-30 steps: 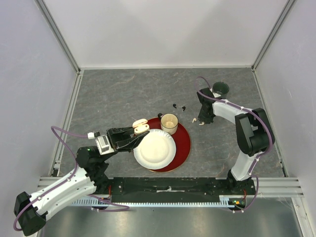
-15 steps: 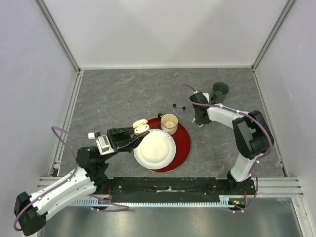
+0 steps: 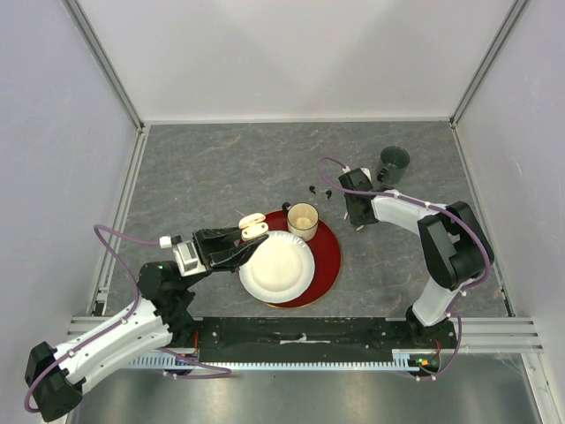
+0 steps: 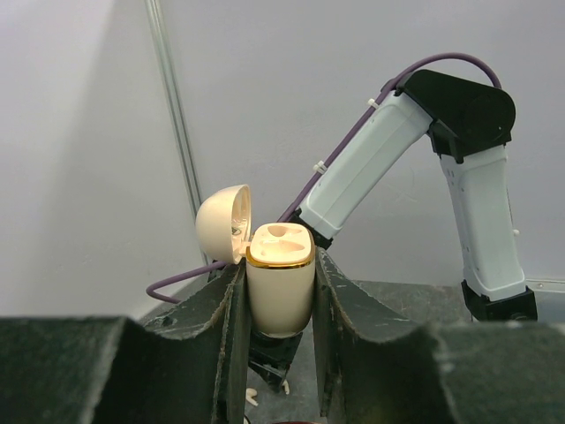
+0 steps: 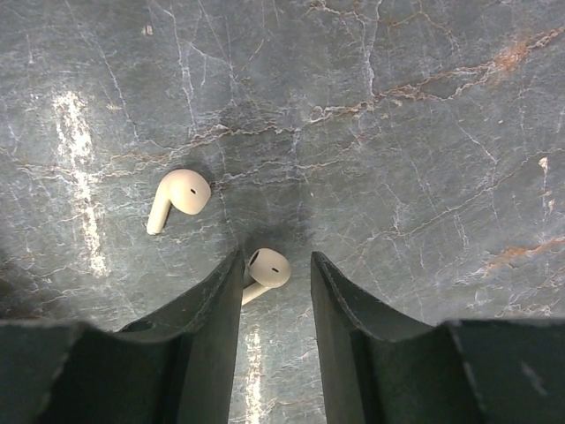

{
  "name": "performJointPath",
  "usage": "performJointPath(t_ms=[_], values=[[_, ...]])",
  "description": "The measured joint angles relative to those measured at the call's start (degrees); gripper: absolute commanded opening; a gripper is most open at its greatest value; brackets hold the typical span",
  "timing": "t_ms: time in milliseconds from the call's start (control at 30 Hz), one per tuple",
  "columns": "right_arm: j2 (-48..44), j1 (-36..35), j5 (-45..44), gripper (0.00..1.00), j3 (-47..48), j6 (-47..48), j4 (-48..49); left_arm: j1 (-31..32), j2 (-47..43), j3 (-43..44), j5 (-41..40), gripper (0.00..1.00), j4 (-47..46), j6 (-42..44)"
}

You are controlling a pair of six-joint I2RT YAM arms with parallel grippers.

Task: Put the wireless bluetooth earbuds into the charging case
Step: Pick up the earbud from the center of the board.

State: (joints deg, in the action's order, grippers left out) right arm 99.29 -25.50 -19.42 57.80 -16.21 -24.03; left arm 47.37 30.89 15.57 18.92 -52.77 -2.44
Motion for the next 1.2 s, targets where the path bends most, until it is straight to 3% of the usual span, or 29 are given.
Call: performJointPath(t_ms=[233,667,1200], values=[[-0.9,0.0,0.9,0.47,-0.3,-3.2,-1.2,0.0,0.7,0.0,0.0,0.02,0.0,0.0],[-5.1,0.0,-3.1,0.49,-0.4,-25.9,-6.5,0.0,0.8,0.0,0.0,0.02,0.0,0.0],[-3.1,4.0,3.2,0.50,-0.5,-27.1,-3.2,0.0,1.4,0.0,0.0,0.02,-0.1,0.0]])
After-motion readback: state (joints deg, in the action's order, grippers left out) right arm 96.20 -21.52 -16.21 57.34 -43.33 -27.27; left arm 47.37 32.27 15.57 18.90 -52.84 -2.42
